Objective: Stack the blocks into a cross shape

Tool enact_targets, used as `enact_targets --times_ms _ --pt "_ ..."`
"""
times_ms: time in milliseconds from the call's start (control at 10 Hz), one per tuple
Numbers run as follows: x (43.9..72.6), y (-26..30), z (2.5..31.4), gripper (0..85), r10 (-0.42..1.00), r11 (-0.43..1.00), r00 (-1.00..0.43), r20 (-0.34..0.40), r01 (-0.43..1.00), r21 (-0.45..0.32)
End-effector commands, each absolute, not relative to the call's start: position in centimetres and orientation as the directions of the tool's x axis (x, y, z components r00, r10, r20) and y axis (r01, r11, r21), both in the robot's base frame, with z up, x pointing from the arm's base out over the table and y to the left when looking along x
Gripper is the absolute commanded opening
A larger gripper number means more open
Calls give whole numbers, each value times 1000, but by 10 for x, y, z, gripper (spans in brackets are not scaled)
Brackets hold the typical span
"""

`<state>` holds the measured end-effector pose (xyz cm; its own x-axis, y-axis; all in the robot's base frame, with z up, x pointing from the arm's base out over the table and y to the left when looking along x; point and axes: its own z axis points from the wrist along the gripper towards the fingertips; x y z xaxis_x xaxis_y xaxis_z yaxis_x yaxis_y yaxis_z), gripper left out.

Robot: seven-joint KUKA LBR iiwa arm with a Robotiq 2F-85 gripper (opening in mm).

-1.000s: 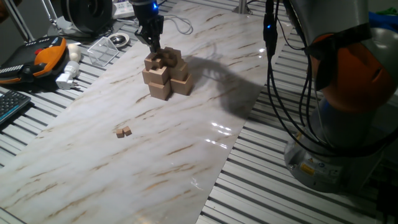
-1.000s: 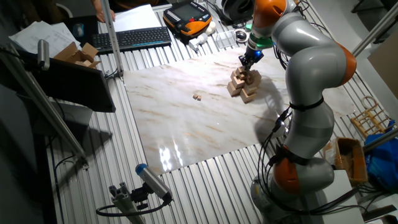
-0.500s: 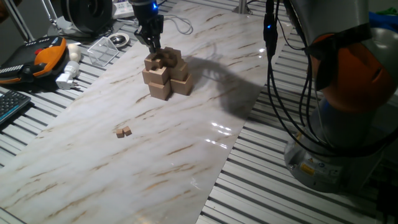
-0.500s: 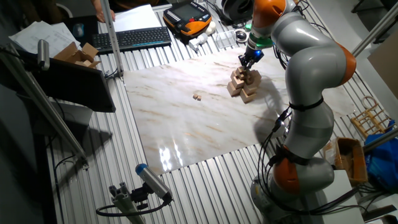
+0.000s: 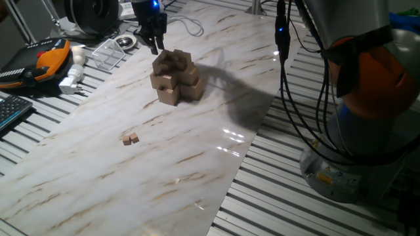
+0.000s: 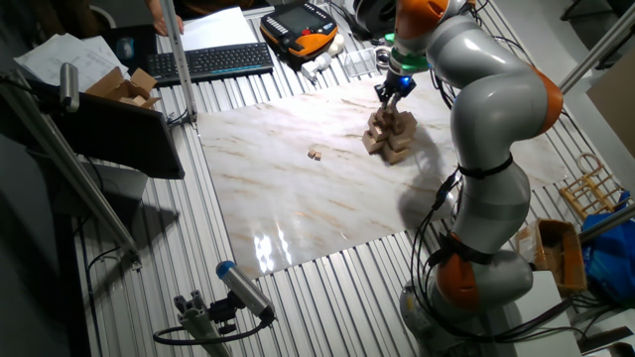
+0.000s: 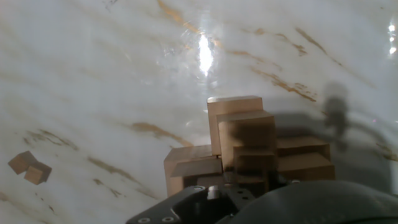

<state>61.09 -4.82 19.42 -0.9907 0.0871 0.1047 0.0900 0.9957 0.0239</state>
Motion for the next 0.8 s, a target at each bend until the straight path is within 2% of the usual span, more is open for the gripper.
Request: enact_targets --times_ms 0,300,700 --pt "610 -40 195 340 101 994 -989 108 104 22" --pt "601 -17 187 340 161 986 -981 108 165 25" --pt "589 0 176 340 264 961 -953 148 274 48"
